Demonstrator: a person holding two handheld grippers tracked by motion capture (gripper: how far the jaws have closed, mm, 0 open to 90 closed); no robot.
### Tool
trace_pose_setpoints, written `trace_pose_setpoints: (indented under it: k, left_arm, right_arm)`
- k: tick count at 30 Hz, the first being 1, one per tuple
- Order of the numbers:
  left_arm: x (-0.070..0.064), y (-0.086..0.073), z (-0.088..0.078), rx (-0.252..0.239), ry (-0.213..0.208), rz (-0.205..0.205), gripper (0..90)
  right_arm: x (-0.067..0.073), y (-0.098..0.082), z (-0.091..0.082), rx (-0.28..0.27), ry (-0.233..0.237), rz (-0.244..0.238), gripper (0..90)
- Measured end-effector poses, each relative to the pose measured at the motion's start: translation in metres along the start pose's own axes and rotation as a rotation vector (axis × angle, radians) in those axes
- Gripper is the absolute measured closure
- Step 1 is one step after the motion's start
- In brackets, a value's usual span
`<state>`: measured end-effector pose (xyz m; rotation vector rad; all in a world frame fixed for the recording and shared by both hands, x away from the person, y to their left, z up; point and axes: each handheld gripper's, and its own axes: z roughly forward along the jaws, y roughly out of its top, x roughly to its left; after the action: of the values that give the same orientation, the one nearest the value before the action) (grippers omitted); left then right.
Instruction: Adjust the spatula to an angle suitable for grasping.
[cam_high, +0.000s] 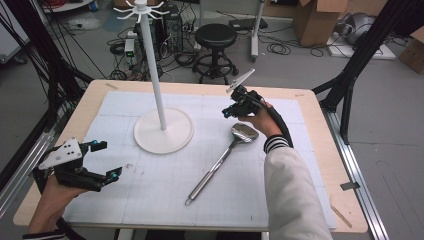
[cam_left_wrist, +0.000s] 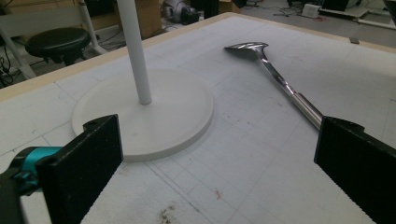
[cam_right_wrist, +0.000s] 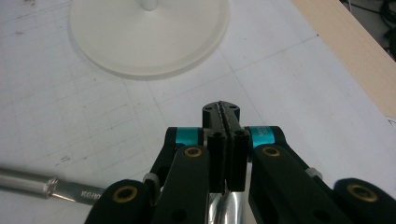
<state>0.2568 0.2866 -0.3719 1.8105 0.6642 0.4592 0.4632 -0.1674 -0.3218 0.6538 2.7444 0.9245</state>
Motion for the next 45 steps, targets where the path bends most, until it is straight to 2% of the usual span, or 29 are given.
trace_pose_setpoints:
  k: [4,7,8,13,18,21,23,28,34,36,37,39,45]
  left_arm:
    - [0.0,-0.001,0.001,0.006,-0.001,0.001,1.7]
    - [-0.001,-0.001,0.002,0.007,-0.002,0.0,1.7]
    - [-0.001,-0.001,0.002,0.008,-0.001,0.001,1.7]
    - [-0.001,-0.001,0.003,0.011,-0.003,0.001,1.7]
    - [-0.001,-0.001,0.003,0.013,-0.005,0.005,1.7]
    - [-0.001,-0.001,0.003,0.012,-0.002,0.0,1.7]
    - [-0.001,-0.001,0.003,0.012,-0.003,0.001,1.7]
    - [-0.001,-0.002,0.004,0.016,-0.004,0.005,1.7]
    - [-0.002,-0.002,0.002,0.013,0.0,0.002,1.7]
    - [-0.002,-0.002,0.002,0.013,0.001,0.003,1.7]
    - [-0.002,-0.002,0.002,0.013,0.001,0.003,1.7]
    - [-0.002,-0.002,0.002,0.015,0.002,0.0,1.7]
    - [-0.001,-0.003,0.002,0.017,0.003,-0.004,1.7]
  right_arm:
    - [-0.004,-0.002,0.005,0.002,-0.016,0.054,89.9]
    - [-0.006,-0.004,0.009,0.004,-0.037,0.074,90.0]
    - [-0.009,-0.005,0.011,-0.009,-0.042,0.098,90.0]
    - [-0.011,-0.008,0.015,-0.008,-0.048,0.125,90.0]
    - [-0.017,-0.018,0.02,-0.053,-0.045,0.186,90.0]
    - [-0.018,-0.022,0.024,-0.034,-0.055,0.184,90.0]
    - [-0.019,-0.026,0.027,-0.033,-0.05,0.203,90.0]
    - [-0.022,-0.031,0.035,-0.023,-0.042,0.195,90.0]
    - [-0.023,-0.033,0.045,0.021,-0.035,0.205,90.0]
    - [-0.024,-0.034,0.049,0.037,-0.036,0.202,90.0]
    - [-0.025,-0.035,0.051,0.035,-0.038,0.184,90.0]
    - [-0.025,-0.037,0.054,0.062,-0.044,0.195,90.0]
    - [-0.027,-0.039,0.063,0.099,-0.052,0.176,90.0]
